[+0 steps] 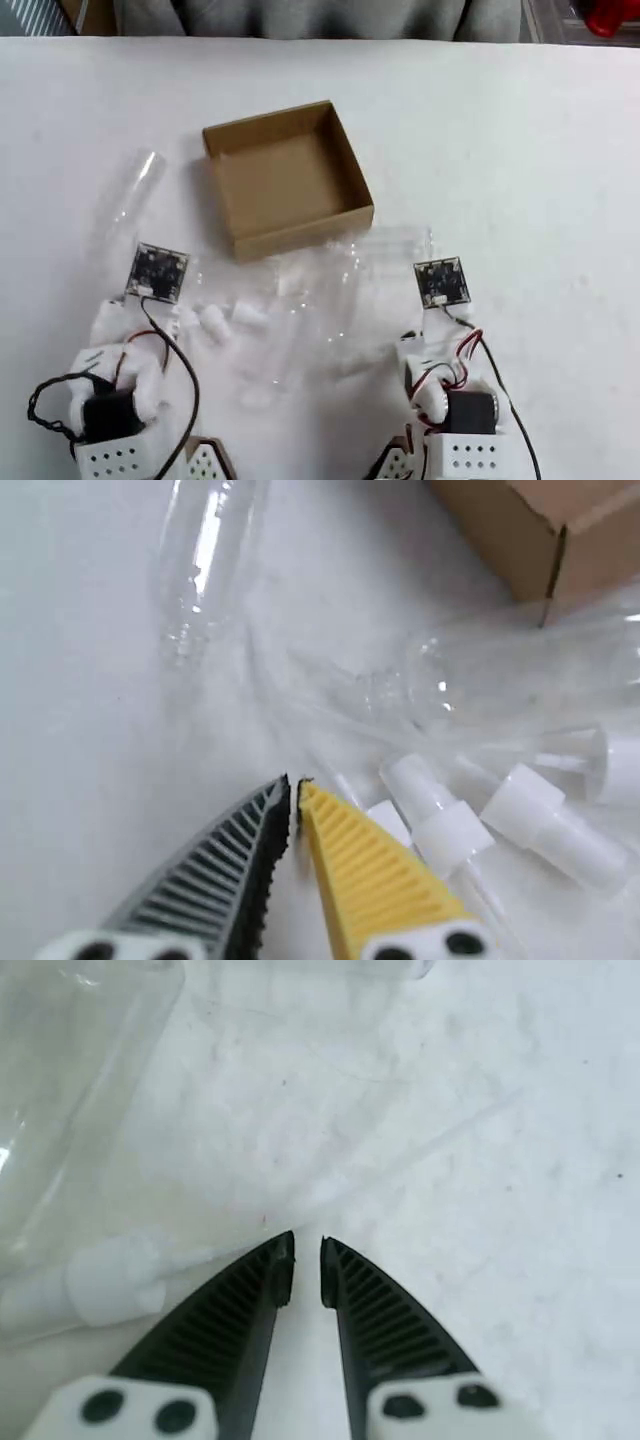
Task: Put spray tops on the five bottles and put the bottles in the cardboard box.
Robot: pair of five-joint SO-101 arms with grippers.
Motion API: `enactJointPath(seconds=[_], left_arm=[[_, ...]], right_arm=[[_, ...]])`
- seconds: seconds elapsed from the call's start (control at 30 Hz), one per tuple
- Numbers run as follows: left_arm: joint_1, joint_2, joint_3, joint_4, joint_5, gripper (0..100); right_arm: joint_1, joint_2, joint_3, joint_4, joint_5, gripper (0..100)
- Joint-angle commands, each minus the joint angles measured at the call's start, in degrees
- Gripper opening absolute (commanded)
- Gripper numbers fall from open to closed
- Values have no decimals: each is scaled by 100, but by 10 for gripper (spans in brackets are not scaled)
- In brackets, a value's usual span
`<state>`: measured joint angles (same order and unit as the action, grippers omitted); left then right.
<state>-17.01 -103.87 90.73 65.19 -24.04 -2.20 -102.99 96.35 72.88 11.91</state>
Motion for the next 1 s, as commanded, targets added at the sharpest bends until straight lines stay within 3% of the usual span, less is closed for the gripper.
enactJointPath(seconds=[0.0, 0.2, 0.33, 0.67, 0.87, 0.97], left_arm=[[-84, -66, -501, -422, 0, 20], [-382, -31, -1178, -378, 589, 20], [-585, 92, -1723, -211, 607, 20], [-734, 3011, -3393, -220, 1020, 20], [-725, 3987, -3367, -255, 1029, 20], [-734, 4198, -2901, -703, 1029, 20]], right_arm=[[57, -22, 53, -13, -18, 20], [66, -22, 53, -13, -18, 17], [66, -22, 53, -13, -18, 17], [66, -22, 53, -13, -18, 17], [66, -22, 53, -13, -18, 17], [66, -31, 53, -13, -18, 17]])
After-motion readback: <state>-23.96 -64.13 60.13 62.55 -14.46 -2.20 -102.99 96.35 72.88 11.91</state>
